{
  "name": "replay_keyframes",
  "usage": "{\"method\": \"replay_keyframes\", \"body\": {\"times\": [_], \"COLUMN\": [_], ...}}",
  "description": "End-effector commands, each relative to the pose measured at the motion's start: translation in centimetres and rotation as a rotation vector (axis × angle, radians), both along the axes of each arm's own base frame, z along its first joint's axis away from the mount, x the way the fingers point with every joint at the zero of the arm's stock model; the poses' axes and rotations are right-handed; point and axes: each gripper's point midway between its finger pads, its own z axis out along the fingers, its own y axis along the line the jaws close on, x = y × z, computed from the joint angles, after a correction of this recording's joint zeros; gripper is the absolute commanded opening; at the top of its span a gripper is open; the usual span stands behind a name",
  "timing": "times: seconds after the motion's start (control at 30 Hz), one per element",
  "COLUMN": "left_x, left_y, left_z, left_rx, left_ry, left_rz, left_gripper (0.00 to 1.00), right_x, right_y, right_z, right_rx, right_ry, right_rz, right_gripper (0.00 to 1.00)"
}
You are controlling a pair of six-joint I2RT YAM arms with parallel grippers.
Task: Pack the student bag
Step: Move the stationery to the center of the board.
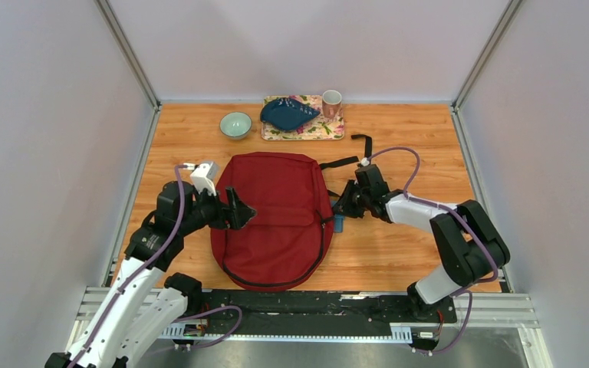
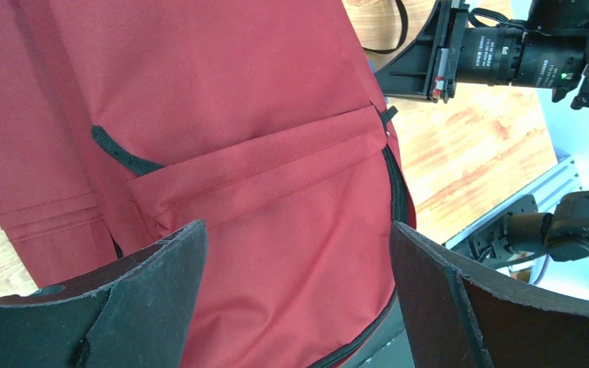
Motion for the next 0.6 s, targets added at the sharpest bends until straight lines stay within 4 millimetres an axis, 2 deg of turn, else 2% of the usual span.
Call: {"method": "replay_keyframes", "body": {"times": [0.0, 0.13, 0.27, 0.4, 0.43, 0.47, 0.5, 0.53, 0.57], "left_x": [0.3, 0.8, 1.9, 2.9, 3.1, 3.6, 3.1, 3.4, 3.8], "left_y": [-1.0, -1.9, -3.1, -4.8, -5.3, -6.0, -7.5, -8.4, -9.8], "left_z": [3.6, 5.1, 5.6, 6.3, 7.0, 6.4, 6.4, 6.9, 6.5], "left_rx": [-0.054, -0.062, -0.084, -0.083, -0.072, -0.051, -0.033, -0.029, -0.023], "left_ry": [-0.083, -0.109, -0.101, -0.137, -0.157, -0.140, -0.145, -0.160, -0.157], "left_rz": [-0.052, -0.104, -0.150, -0.174, -0.182, -0.191, -0.226, -0.243, -0.266], "left_gripper": [0.95, 0.95, 0.95, 0.95, 0.95, 0.95, 0.95, 0.95, 0.95], "right_x": [-3.7, -4.8, -6.3, -6.8, -6.7, -7.0, -6.8, -6.3, -6.0], "right_y": [-5.0, -7.3, -9.4, -11.7, -12.0, -12.4, -12.4, -12.0, -11.5], "right_z": [-4.4, -4.9, -4.9, -3.7, -2.9, -2.7, -2.2, -1.0, -0.1], "right_rx": [-0.240, -0.323, -0.386, -0.437, -0.427, -0.430, -0.404, -0.374, -0.345], "right_ry": [0.129, 0.151, 0.186, 0.172, 0.147, 0.149, 0.137, 0.087, 0.052], "right_rz": [-0.073, -0.118, -0.168, -0.237, -0.255, -0.264, -0.265, -0.242, -0.230], "right_gripper": [0.15, 0.16, 0.17, 0.18, 0.19, 0.20, 0.23, 0.26, 0.29]}}
